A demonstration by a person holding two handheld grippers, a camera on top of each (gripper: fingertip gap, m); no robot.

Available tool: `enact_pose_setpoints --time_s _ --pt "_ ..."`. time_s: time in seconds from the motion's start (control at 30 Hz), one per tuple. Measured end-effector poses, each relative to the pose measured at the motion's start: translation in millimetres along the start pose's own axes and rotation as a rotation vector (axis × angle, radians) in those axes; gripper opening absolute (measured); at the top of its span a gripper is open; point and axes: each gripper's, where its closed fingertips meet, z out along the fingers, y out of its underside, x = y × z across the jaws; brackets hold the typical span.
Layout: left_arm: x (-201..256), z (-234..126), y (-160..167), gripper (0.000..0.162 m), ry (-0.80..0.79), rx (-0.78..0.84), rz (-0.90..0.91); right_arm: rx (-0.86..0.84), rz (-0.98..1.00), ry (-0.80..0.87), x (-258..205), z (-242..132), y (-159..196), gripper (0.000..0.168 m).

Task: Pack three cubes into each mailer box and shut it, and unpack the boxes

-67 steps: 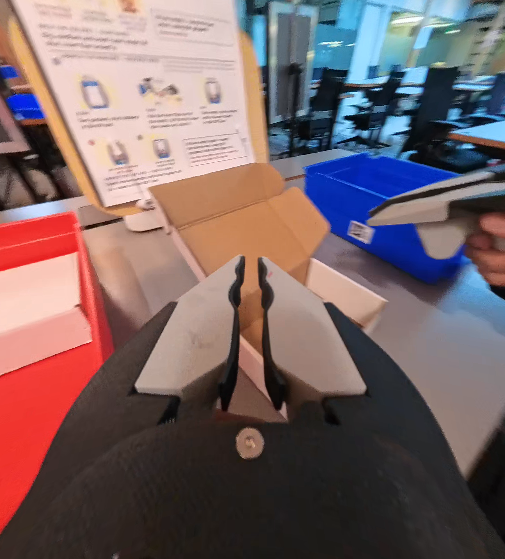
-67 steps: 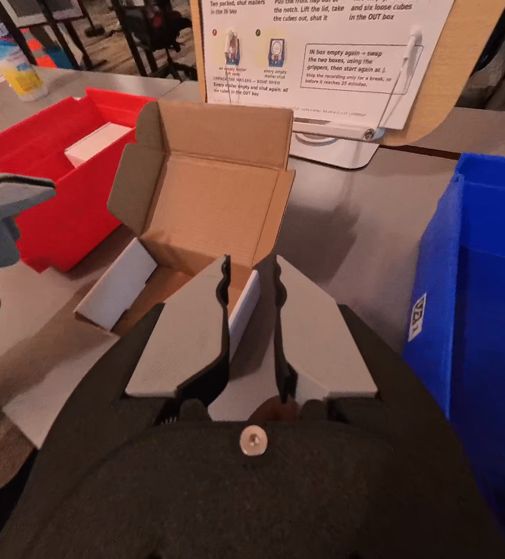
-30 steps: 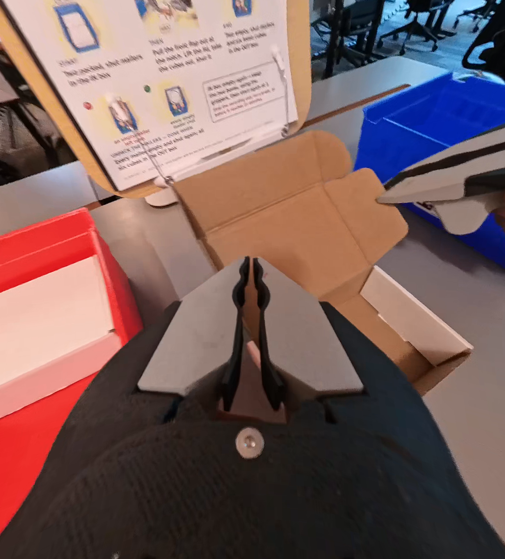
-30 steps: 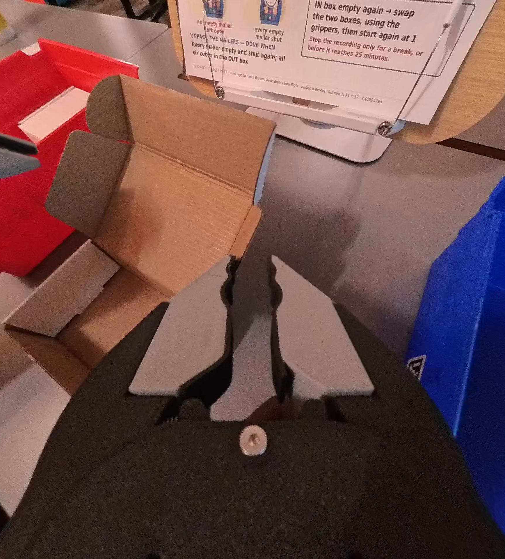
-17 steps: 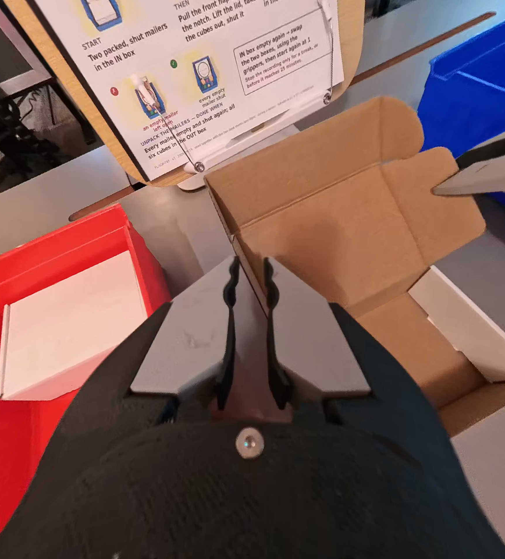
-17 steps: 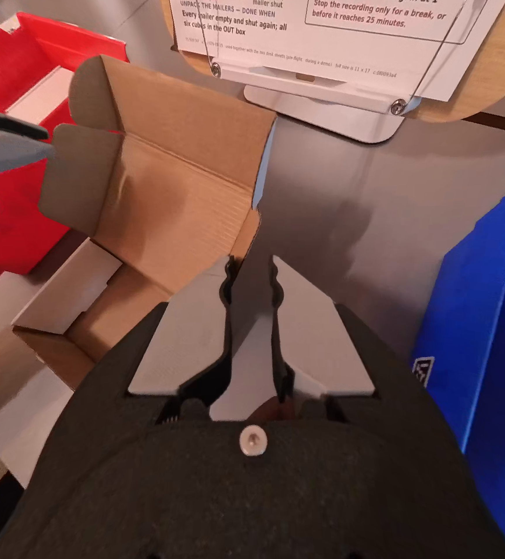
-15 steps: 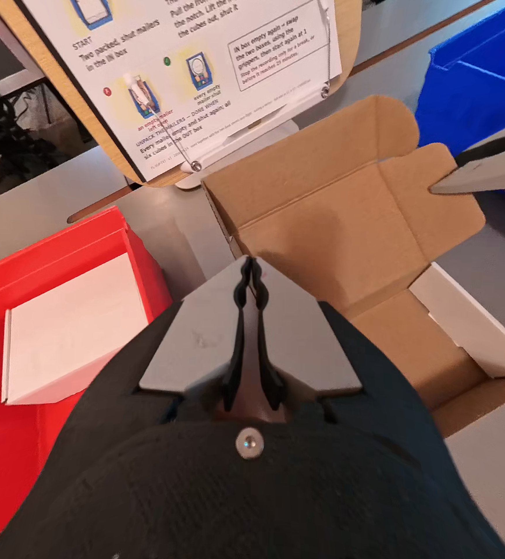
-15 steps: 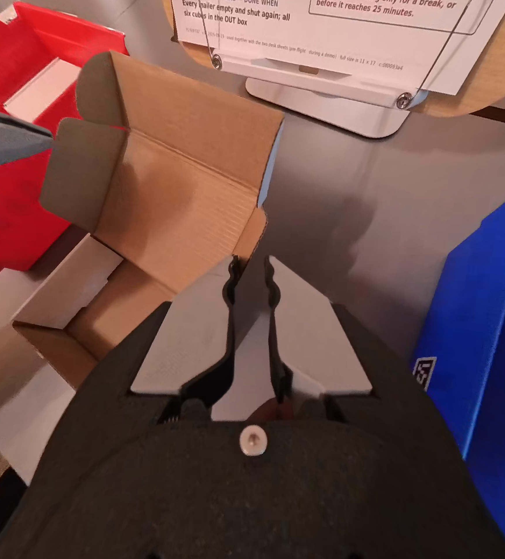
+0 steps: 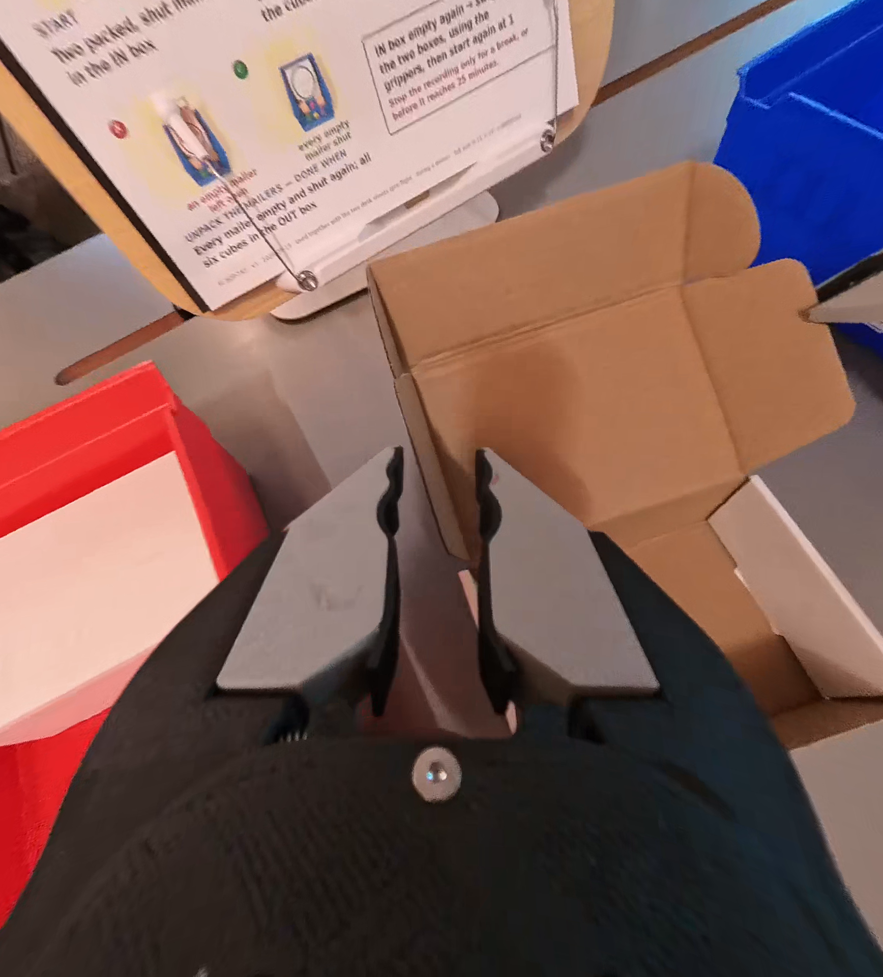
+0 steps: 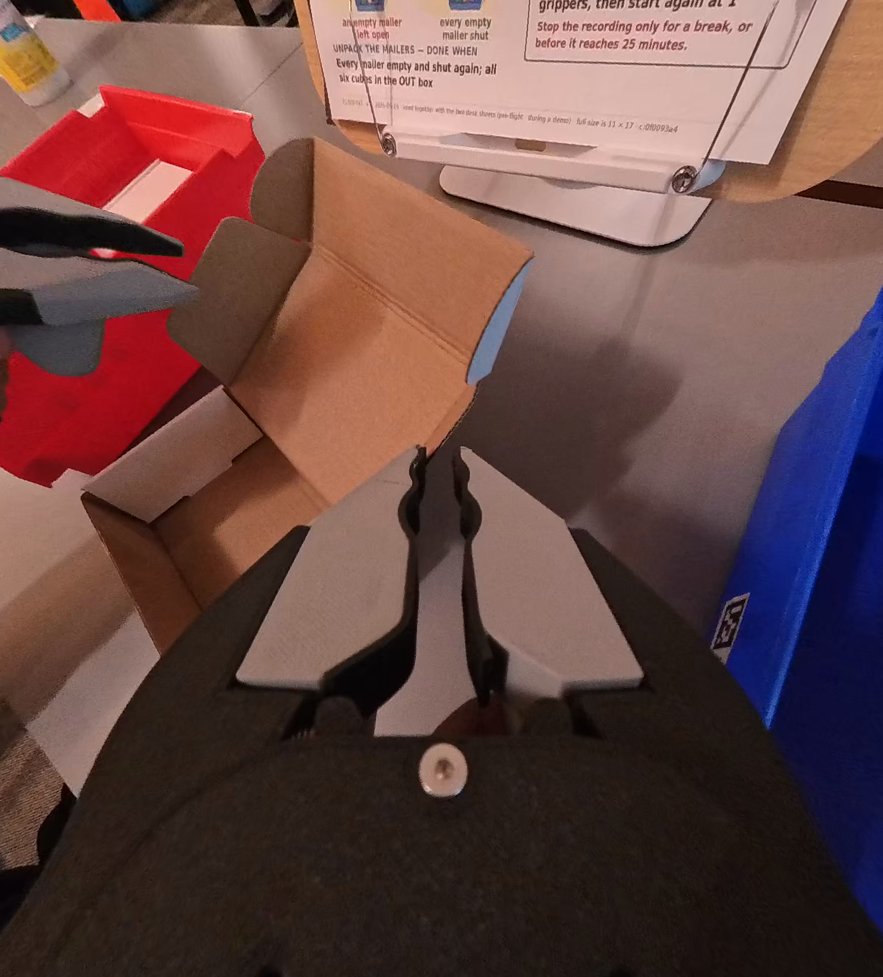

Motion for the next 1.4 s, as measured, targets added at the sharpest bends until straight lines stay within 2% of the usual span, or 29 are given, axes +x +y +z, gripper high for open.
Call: enact_pose_setpoints --time_s 0.03,0.13,0.37,0.6,0.67,0.77,0.87,1.0,1.1,1.27,1.4 --pt "0.1 4.2 1.3 0.024 -0.004 -0.016 0.007 0.002 0.002 -0.003 -0.6 0.0 0.1 0.006" --pt "-2.7 12.1 1.6 0.000 -0.037 -0.031 0.049 0.009 0.004 -0.021 -4.6 0.7 -0.1 0.005" --pt "8.4 9.0 6.7 0.000 0.021 -0.011 0.049 0.043 -0.022 -0.053 -13.9 5.6 0.1 0.004" --pt "21.6 -2.1 27.5 0.000 0.098 0.000 -0.013 0.033 -0.037 -0.061 -20.9 15.1 12.2 0.004" --pt "35.6 -6.2 28.3 0.000 0.152 0.015 -0.025 0.037 -0.049 -0.088 -28.2 18.7 13.3 0.004" --pt "37.6 -9.5 26.0 0.000 0.114 0.034 0.016 0.053 -0.049 -0.043 -24.9 20.9 7.9 0.005" --pt "38.8 -21.9 18.4 0.000 0.104 0.085 0.039 0.066 -0.060 -0.042 -25.8 15.6 4.4 0.006" --pt "47.7 -55.2 8.9 0.000 0.131 0.196 0.030 0.077 -0.064 -0.029 -22.7 7.8 4.9 0.011" --pt "64.4 -69.0 21.3 0.000 0.148 0.186 0.113 0.059 -0.068 -0.038 -25.0 7.5 9.0 0.015" --pt "78.7 -74.6 37.5 0.013 0.107 0.138 0.327 0.090 -0.116 -0.072 -40.7 -3.4 9.6 0.016" --pt "101.6 -76.0 49.5 0.013 0.247 0.072 0.348 0.105 -0.159 -0.085 -50.3 -16.0 11.2 0.016"
